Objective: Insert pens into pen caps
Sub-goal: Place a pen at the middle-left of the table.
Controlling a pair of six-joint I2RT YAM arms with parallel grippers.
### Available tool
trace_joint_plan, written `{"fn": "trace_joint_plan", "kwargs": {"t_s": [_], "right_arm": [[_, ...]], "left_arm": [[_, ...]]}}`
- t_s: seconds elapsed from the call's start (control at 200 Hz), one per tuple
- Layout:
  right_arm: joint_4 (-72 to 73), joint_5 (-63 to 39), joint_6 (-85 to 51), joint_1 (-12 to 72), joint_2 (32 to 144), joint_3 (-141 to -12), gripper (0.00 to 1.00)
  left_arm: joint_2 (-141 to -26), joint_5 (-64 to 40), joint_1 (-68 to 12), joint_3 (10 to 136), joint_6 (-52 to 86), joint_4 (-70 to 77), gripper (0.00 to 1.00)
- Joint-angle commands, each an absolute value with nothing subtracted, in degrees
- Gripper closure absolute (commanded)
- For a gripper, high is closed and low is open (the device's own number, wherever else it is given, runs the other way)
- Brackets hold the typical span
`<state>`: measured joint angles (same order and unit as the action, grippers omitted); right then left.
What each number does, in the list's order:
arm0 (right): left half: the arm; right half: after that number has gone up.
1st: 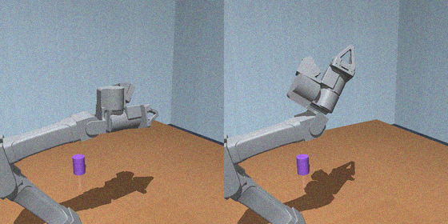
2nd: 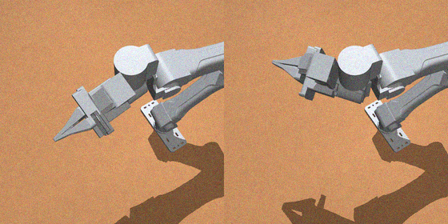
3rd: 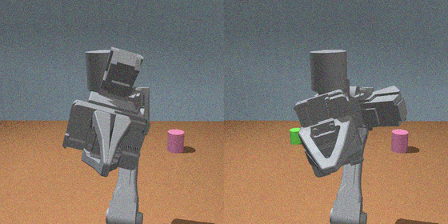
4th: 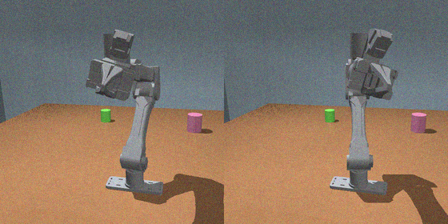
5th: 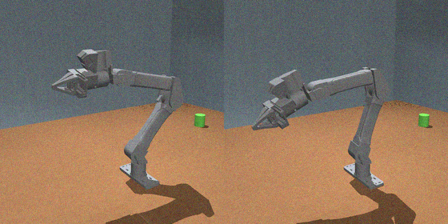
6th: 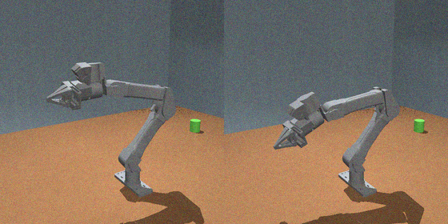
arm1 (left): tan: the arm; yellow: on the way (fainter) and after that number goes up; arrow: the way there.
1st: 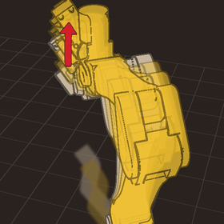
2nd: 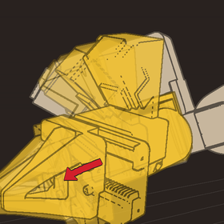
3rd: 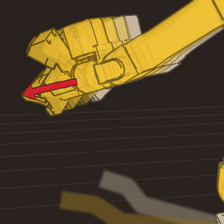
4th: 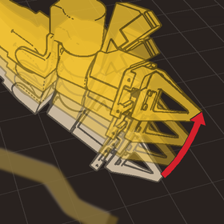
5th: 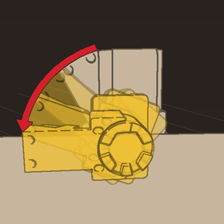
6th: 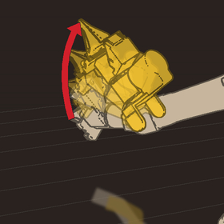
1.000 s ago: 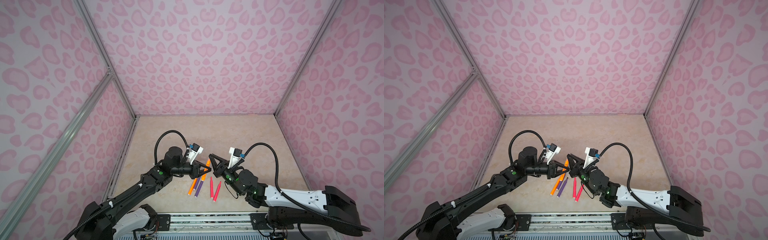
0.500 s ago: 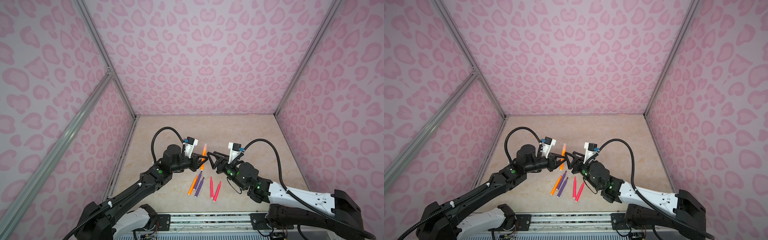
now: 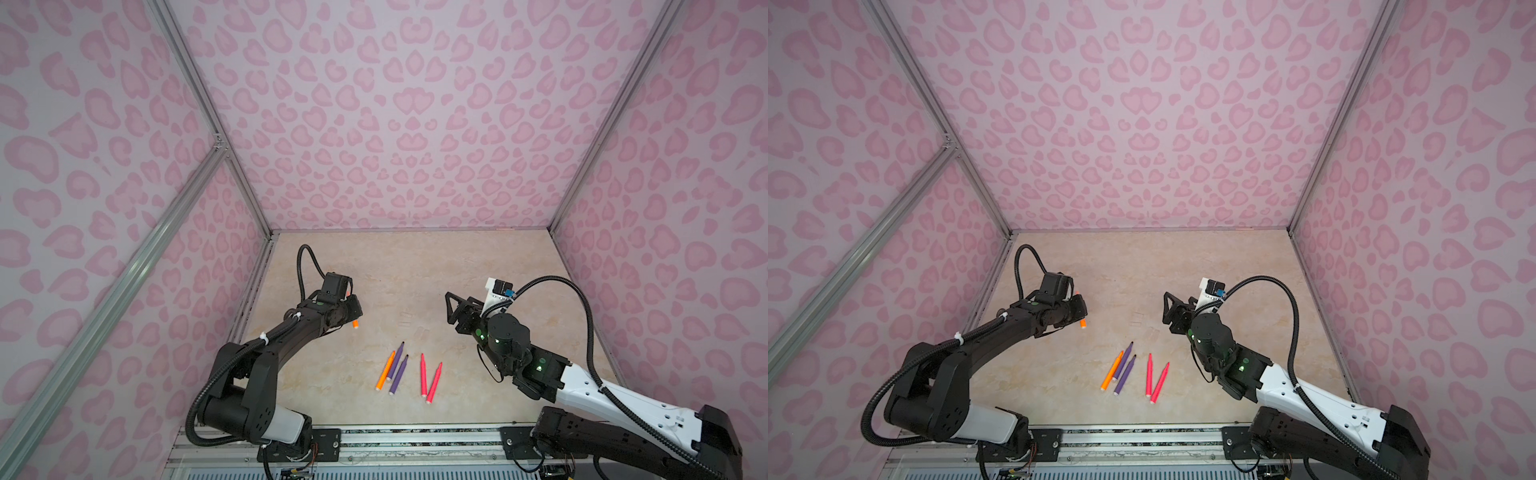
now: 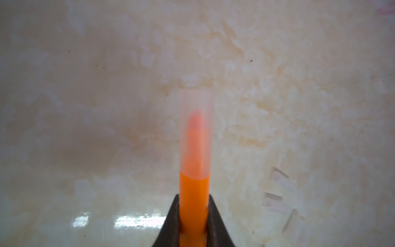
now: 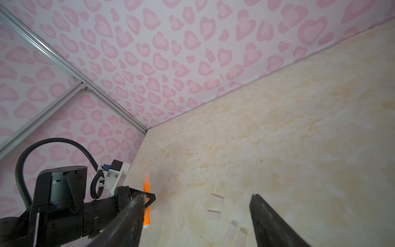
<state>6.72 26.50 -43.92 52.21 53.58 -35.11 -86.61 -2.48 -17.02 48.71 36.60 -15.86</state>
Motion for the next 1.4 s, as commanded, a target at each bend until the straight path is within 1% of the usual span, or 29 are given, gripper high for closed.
{"fn": "trace_joint_plan", "kwargs": {"t_s": [0.0,0.07,0.14,0.335,0.455,0.605,0.695,0.78,0.865,0.945,0.96,0.99,1.065,1.175,1.265,1.395], "right_arm": [[2.7,29.1,-43.0,51.0,52.3,-34.5,0.21],[2.1,28.9,-42.7,50.8,51.2,-34.3,0.21],[2.9,28.9,-42.3,50.7,50.4,-33.6,0.21],[2.0,29.4,-42.0,50.6,50.4,-33.4,0.21],[1.6,29.2,-41.9,50.3,50.1,-33.4,0.21],[0.7,29.4,-41.7,49.8,48.8,-33.1,0.21],[0.2,29.2,-41.7,49.4,47.6,-32.8,0.21],[-0.2,29.0,-41.5,49.2,46.2,-32.5,0.21],[-0.4,29.5,-41.1,49.1,44.7,-32.0,0.2],[-0.5,29.7,-41.0,48.6,43.6,-31.5,0.2],[-0.5,29.6,-41.0,48.5,43.4,-31.4,0.2],[-0.5,29.4,-41.0,48.3,43.2,-31.2,0.2],[-0.7,28.9,-40.9,47.9,42.6,-31.1,0.2],[-1.3,28.7,-41.1,47.5,41.6,-31.0,0.2],[-1.2,28.5,-41.0,47.3,40.8,-30.7,0.2],[-1.4,28.3,-40.8,47.2,40.3,-30.4,0.19]], "left_arm": [[-91.1,1.8,-15.7,52.0,37.0,-22.0,0.97],[-93.4,5.9,-15.4,54.6,36.3,-25.2,0.97],[-95.5,7.3,-15.1,56.4,35.4,-26.7,0.97],[-99.1,6.7,-12.1,57.7,34.5,-27.2,0.97],[-100.6,3.8,-12.0,57.9,34.3,-26.4,0.97],[-101.9,4.1,-12.0,58.4,34.2,-26.7,0.97],[-102.7,5.1,-11.9,58.9,34.4,-27.3,0.94],[-102.1,5.3,-11.9,58.5,34.8,-27.2,0.87],[-101.1,5.7,-11.9,58.1,34.6,-27.1,0.77],[-100.1,6.1,-11.9,57.7,34.5,-27.0,0.65],[-99.9,6.2,-11.9,57.6,34.5,-27.0,0.6],[-99.6,6.1,-11.9,57.5,34.6,-26.8,0.54],[-98.6,5.4,-11.9,56.9,34.6,-26.0,0.47],[-97.1,3.8,-12.1,56.3,34.0,-24.6,0.41],[-95.5,2.2,-12.3,55.4,33.5,-23.0,0.4],[-92.0,3.0,-13.3,54.3,33.0,-22.1,0.38]]}}
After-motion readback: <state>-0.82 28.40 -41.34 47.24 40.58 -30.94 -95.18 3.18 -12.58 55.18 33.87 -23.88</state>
